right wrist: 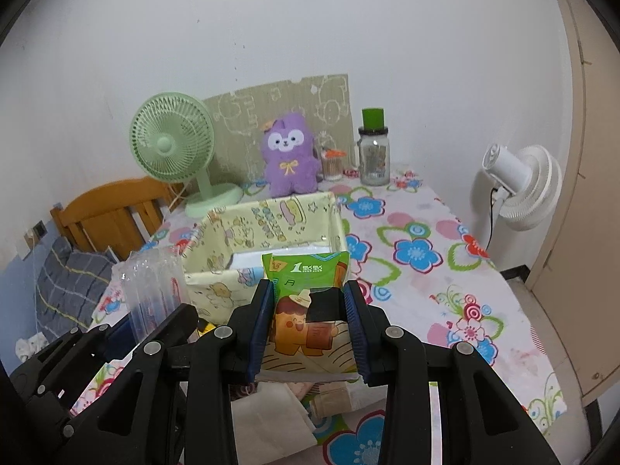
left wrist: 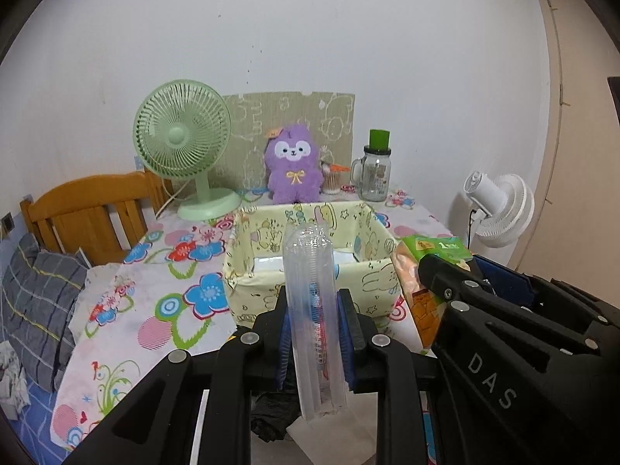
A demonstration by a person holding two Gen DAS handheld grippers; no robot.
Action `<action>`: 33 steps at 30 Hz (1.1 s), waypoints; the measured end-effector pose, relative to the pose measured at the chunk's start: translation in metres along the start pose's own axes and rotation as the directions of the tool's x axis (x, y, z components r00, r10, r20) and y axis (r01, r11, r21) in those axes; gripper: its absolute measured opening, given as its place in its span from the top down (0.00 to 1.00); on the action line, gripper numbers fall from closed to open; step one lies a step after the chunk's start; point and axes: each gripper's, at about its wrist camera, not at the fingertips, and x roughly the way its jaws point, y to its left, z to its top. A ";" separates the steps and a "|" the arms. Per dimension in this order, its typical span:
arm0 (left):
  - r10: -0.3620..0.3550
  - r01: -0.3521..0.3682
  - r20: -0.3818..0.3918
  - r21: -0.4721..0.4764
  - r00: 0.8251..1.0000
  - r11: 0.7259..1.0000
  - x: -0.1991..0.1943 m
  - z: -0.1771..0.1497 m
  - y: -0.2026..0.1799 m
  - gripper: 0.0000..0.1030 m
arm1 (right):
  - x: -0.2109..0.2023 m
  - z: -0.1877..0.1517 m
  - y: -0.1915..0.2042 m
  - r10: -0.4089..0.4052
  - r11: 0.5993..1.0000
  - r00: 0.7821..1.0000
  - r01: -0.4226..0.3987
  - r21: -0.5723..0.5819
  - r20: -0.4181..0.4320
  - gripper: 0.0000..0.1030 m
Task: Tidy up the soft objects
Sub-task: 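Carry the tube and packet into the fabric box and open both grippers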
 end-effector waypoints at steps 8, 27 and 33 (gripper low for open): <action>0.012 -0.012 0.025 -0.001 1.000 1.000 -0.017 0.010 0.002 0.80 | -0.019 0.011 0.008 0.017 1.000 0.999 -0.017 -0.018 0.027 0.61; 0.008 -0.008 0.023 0.002 1.000 1.000 -0.001 0.040 0.005 0.80 | -0.002 0.041 0.013 0.016 1.000 0.999 -0.015 -0.025 0.037 0.61; 0.008 -0.008 0.012 -0.005 1.000 1.000 0.015 0.048 0.009 0.80 | 0.017 0.051 0.014 0.020 0.999 0.999 -0.019 -0.034 0.025 0.61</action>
